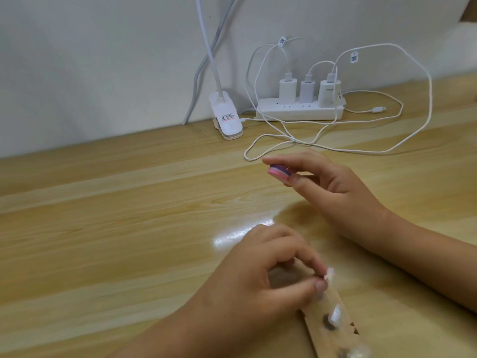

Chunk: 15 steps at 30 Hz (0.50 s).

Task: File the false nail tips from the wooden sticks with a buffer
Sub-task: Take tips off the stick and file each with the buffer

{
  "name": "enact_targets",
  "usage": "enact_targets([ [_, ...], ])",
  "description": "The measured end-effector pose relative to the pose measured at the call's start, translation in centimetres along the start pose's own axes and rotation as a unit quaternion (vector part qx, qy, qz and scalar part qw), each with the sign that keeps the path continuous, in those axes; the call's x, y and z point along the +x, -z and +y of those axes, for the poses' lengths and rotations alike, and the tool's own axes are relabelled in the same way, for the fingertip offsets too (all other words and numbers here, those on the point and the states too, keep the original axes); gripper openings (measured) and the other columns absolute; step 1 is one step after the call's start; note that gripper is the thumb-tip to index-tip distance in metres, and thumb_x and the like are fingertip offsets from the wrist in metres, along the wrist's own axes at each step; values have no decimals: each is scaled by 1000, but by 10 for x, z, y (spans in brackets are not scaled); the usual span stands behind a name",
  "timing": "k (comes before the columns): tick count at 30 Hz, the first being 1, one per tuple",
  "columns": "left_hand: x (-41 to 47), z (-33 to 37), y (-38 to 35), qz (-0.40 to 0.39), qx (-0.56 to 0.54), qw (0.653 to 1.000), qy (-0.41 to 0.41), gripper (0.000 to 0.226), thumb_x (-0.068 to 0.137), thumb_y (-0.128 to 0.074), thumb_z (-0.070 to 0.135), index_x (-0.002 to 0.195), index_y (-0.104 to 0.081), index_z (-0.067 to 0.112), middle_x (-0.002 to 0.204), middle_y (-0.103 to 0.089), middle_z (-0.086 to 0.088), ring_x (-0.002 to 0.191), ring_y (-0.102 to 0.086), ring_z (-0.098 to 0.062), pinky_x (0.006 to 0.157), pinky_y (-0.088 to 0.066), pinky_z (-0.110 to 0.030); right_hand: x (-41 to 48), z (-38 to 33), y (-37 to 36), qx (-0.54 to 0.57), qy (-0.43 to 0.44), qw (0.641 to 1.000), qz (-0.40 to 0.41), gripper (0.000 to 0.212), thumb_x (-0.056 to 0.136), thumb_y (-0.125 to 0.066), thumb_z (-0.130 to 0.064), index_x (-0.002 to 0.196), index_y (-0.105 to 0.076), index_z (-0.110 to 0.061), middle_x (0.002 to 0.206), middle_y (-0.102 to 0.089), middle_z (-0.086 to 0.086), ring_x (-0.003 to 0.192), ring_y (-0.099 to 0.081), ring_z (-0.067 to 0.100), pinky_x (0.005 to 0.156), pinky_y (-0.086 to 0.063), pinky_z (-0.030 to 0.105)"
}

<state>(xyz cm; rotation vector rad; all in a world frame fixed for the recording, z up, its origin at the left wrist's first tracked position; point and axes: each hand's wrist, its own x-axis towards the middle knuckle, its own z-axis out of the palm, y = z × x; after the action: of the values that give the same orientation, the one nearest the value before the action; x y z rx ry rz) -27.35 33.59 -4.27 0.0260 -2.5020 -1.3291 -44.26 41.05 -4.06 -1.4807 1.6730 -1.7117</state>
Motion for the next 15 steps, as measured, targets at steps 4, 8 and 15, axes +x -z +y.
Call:
enact_targets([
  [4, 1, 2, 3, -16, 35, 999, -14, 11, 81, -77, 22, 86, -70, 28, 88, -68, 11, 95, -60, -15, 84, -43, -22, 1, 1, 0, -1, -8, 1000, -4, 36, 96, -52, 8, 118, -68, -16, 118, -62, 6, 113, -60, 14, 99, -47, 22],
  [8, 2, 2, 4, -33, 40, 999, -10, 9, 80, -78, 20, 85, -72, 25, 98, -66, 13, 104, -58, -13, 93, -39, -21, 1, 0, 1, 2, -15, 1000, -4, 34, 96, -53, 6, 118, -68, -15, 118, -62, 7, 109, -59, 13, 94, -45, 17],
  [15, 1, -3, 5, 8, 148, 989, 21, 24, 75, -70, 51, 93, -68, 36, 108, -58, 23, 114, -47, -6, 94, -32, -13, 2, -1, 1, 4, -12, 1000, -5, 34, 96, -51, 9, 118, -68, -11, 119, -61, 12, 106, -60, 8, 92, -45, 13],
])
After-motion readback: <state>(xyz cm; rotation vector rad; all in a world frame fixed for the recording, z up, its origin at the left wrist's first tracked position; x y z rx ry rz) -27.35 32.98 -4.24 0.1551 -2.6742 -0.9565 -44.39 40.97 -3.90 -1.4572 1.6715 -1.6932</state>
